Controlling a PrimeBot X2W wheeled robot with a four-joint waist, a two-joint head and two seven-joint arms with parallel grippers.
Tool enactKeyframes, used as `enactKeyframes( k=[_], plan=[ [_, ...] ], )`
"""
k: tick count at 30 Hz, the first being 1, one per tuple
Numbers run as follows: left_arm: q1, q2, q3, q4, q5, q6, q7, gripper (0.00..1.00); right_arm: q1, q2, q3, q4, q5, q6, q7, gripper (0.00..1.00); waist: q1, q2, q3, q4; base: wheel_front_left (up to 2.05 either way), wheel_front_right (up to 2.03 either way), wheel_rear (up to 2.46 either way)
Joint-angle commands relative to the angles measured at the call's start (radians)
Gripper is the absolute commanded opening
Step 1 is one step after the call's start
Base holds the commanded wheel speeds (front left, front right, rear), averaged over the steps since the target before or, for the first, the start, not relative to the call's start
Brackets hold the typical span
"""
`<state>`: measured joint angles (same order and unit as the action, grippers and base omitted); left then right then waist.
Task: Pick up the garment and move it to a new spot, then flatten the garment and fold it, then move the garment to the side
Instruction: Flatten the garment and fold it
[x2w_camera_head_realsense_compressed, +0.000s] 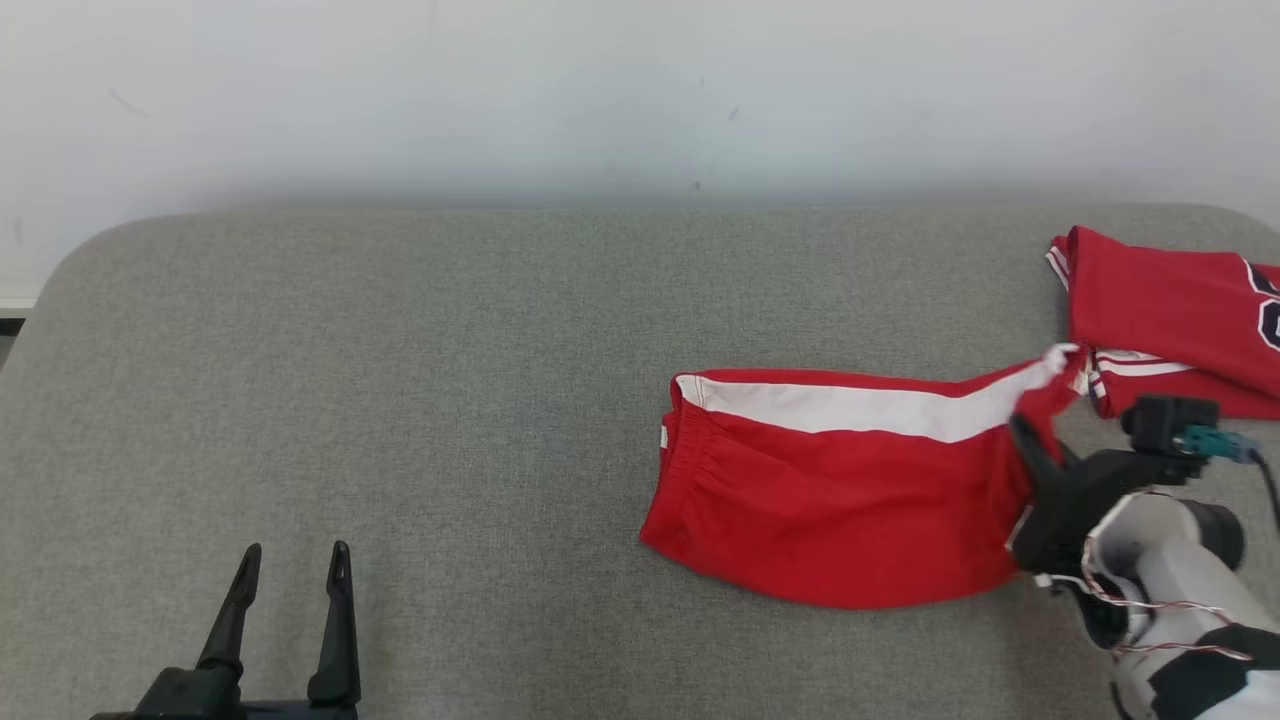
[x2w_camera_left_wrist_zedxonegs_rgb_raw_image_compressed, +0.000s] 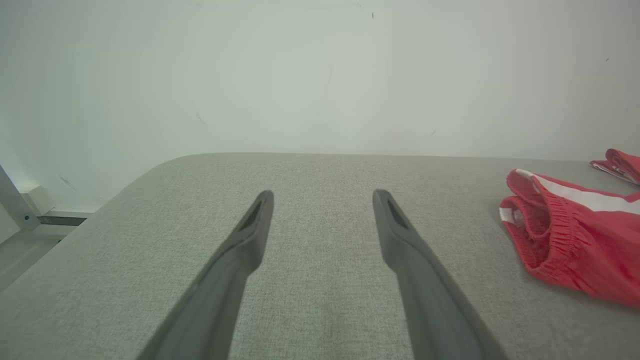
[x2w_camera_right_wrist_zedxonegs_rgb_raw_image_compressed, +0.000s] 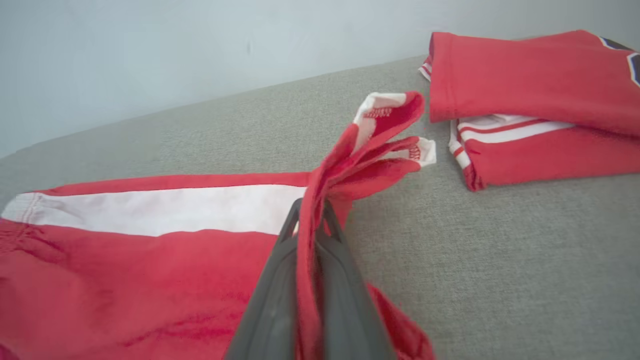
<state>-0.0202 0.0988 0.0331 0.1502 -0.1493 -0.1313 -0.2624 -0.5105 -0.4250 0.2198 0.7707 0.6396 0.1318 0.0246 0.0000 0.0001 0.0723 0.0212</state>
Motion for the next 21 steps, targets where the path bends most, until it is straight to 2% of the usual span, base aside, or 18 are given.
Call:
enactKeyframes(
  k=[1,9,21],
  plan=[
    [0.003,-0.001,0.002,-0.002,0.01,0.001,-0.003,1.0,0.014,0.022,0.02,-0.044,0.013,-0.003,0.014,0.0,0.0,-0.0001,-0.001,-0.002,0.0,0.0,0.0],
    [-0.01,-0.006,-0.012,0.004,0.003,0.001,-0.003,1.0,0.028,0.093,0.091,-0.201,0.033,-0.003,0.079,0.0,0.0,-0.0001,0.003,0.018,0.0,0.0,0.0],
    [-0.042,-0.014,-0.046,0.019,-0.008,0.001,-0.003,1.0,0.015,0.209,0.134,-0.269,0.014,-0.003,0.155,0.0,0.0,-0.0001,0.018,0.079,0.0,0.0,0.0]
  ],
)
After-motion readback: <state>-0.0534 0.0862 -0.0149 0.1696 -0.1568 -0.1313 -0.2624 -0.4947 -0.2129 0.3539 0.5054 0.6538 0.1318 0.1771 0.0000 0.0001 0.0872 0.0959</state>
